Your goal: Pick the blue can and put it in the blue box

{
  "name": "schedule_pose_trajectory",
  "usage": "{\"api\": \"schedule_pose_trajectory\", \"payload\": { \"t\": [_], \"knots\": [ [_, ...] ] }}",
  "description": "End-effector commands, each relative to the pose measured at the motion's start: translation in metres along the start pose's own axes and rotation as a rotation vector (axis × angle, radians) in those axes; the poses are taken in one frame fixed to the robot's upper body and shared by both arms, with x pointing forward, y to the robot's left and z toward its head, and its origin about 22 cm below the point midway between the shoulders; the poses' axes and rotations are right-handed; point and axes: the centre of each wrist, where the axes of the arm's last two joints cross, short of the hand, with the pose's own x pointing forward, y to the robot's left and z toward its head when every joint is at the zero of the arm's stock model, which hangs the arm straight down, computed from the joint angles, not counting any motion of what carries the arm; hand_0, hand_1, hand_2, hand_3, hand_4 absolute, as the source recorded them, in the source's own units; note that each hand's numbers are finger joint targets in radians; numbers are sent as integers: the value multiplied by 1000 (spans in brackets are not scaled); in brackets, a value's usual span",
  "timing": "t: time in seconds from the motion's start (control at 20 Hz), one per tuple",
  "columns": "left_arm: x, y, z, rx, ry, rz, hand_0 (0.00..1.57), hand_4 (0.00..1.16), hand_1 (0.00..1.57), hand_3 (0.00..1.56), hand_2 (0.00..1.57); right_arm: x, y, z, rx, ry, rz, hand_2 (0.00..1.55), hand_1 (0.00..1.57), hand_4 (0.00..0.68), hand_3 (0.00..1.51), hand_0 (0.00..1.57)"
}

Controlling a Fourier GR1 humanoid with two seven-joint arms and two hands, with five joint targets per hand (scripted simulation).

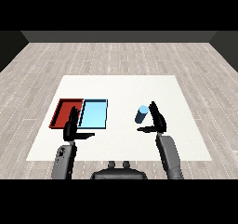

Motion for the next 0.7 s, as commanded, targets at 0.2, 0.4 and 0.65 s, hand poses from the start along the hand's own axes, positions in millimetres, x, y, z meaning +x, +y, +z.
{"api": "schedule_pose_trajectory", "payload": {
  "t": [0.2, 0.4, 0.65],
  "knots": [
    [-13, -2, 10, 4, -63, 4, 0, 0, 0, 0, 0, -26, -8, -1, 18, -64, -50, 0, 0, 0, 0, 0],
    [-11, -7, 2, 15, -63, 0, 0, 0, 0, 0, 0, -14, -10, -6, 13, -64, -50, 0, 0, 0, 0, 0],
    [-11, -1, -16, -7, -74, 0, 0, 0, 0, 0, 0, -9, -16, -13, -25, -52, -26, 0, 0, 0, 0, 0]
  ]
}}
